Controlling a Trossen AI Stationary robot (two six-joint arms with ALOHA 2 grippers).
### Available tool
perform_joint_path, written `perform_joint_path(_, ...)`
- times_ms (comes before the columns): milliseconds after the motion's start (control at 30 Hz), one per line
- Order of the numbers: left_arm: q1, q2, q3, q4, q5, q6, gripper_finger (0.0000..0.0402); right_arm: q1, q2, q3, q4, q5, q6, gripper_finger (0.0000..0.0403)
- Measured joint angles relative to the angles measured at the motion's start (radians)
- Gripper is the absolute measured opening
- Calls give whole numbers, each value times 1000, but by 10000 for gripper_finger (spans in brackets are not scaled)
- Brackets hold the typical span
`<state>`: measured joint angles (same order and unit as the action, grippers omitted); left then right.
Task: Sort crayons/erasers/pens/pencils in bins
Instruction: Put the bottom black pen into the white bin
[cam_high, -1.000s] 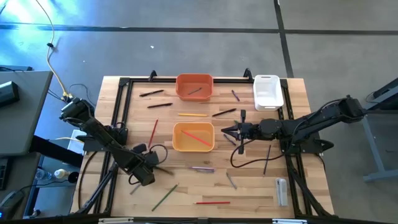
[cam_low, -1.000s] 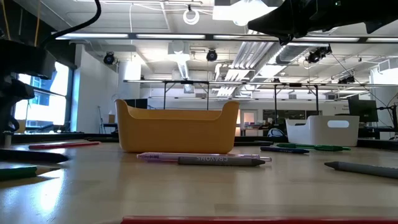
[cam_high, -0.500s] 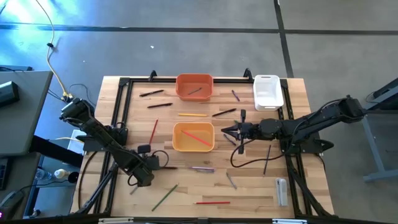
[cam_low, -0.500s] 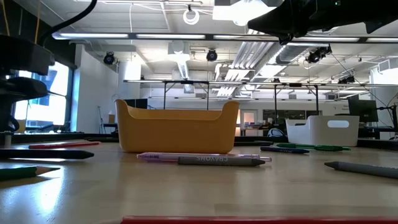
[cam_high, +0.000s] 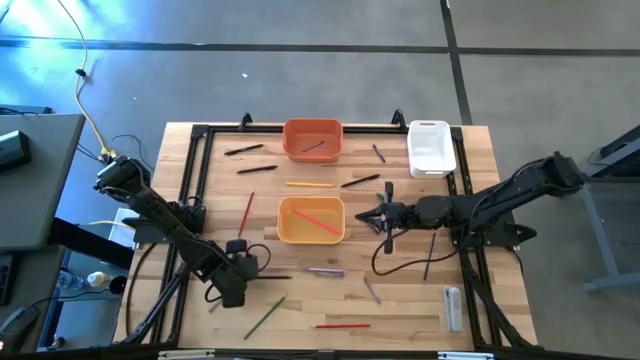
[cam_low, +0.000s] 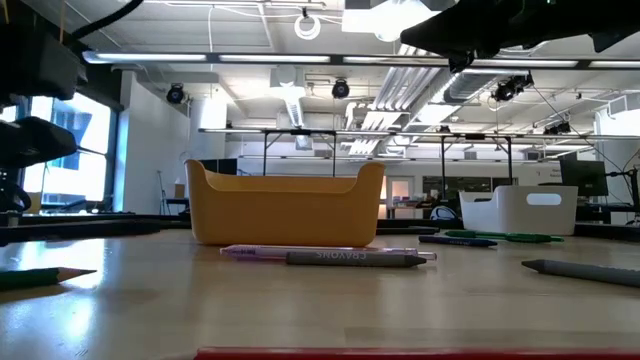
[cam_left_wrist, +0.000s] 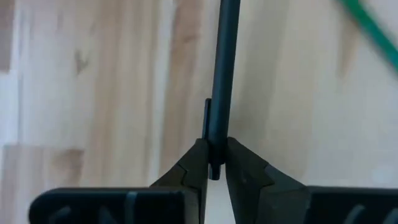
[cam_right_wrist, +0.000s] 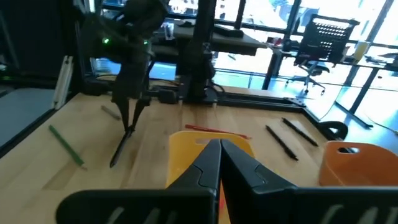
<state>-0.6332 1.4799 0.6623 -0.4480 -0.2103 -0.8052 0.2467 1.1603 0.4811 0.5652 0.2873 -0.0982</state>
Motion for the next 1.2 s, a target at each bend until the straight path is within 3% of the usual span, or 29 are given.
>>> perform_joint_path(333, -54, 0, 0, 202, -120, 32, 33, 142, 326, 107, 71, 94, 145, 15)
perform_joint_path(633, -78, -2, 1, 399, -234, 102, 34, 199, 598, 351, 112, 103, 188, 131)
perform_joint_path(867, -84, -3, 2, 602, -276, 236, 34, 242, 620, 429, 105, 72, 190, 185)
perform_joint_path(1200, -67, -4, 2, 835, -311, 381, 35, 321, 615, 428, 277, 80, 93, 191)
